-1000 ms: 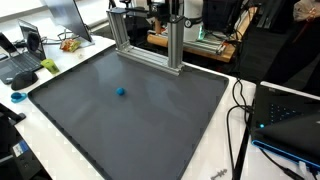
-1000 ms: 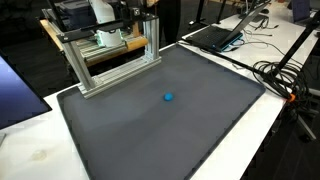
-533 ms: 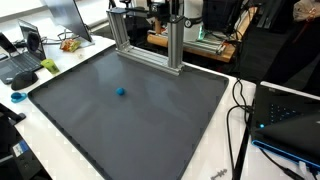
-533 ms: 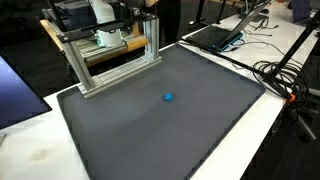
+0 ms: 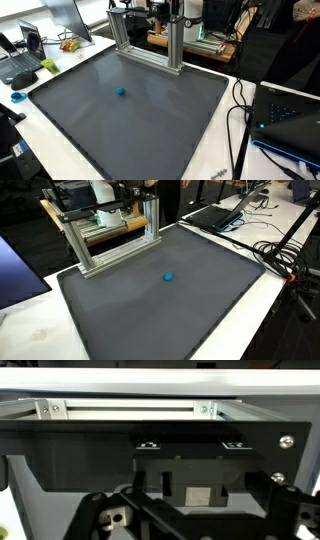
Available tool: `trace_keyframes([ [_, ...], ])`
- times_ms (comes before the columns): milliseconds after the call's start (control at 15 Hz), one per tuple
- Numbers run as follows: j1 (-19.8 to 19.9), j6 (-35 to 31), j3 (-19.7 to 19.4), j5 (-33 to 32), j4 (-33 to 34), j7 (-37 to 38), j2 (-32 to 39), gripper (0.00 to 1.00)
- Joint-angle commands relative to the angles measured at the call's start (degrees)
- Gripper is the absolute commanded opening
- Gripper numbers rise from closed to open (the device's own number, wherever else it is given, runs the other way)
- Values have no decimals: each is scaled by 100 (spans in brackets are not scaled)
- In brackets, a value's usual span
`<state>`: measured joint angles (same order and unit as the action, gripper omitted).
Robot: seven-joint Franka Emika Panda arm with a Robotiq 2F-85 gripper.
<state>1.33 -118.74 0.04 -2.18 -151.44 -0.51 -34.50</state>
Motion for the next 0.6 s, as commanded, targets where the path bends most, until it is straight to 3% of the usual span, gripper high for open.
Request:
trace_keyframes([
  [0,-6,-70,-41,-127,-56,-141,-7,95],
  [67,-6,-63,-40,-132,-49,-149,-5,75],
  [200,-28,-49,-59,-98,-44,-202,6,70],
  [400,-40,-44,-55,-87,-34,-242,23,48],
  [533,-41,-57,-52,-98,-29,-247,39,40],
])
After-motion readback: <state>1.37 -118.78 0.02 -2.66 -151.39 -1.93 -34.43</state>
